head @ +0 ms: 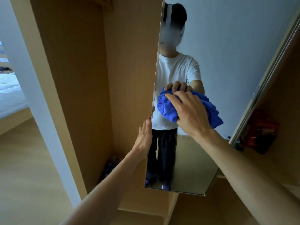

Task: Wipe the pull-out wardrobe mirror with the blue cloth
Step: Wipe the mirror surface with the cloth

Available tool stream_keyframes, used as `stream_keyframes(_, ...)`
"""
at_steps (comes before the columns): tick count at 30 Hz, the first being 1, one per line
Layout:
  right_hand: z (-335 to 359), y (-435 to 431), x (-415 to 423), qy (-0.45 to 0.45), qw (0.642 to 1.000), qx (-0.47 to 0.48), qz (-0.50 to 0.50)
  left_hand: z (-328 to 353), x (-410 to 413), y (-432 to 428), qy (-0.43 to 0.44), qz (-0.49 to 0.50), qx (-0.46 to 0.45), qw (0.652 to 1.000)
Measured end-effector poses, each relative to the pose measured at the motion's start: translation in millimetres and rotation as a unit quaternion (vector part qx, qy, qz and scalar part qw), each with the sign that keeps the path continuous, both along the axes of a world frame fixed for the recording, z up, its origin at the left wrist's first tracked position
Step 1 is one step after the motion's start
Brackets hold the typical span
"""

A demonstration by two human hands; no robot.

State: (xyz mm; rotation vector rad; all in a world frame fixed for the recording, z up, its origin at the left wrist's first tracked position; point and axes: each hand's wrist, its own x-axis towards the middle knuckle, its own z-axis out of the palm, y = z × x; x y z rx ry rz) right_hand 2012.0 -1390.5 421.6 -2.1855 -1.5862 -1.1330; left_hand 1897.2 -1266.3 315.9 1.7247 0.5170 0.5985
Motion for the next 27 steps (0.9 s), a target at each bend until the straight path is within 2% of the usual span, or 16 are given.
stream_keyframes(6, -32.9, -2.8, 1.2, 0.008, 1.0, -0.002, 0.022, -1.3, 2.9, -2.0, -0.015, 0.02, 0.008, 1.0)
stream_keyframes(14, -101.5, -15.7, -1.7, 0.045, 0.995, -0.094, 0.003, -9.4, 9.5, -6.1, -0.013, 0.047, 0.04, 0.998)
stream_keyframes(20, -87.2, -19.9, 5.7, 0.036, 0.997, -0.065, 0.027, -12.2, 12.7, -13.1, -0.001, 0.058, 0.048, 0.997)
stream_keyframes(27, -23.3, -42.8, 26.5, 0.023, 0.999, -0.023, 0.015, -13.4, 15.3, -32.8, 0.003, 0.091, 0.066, 0.994)
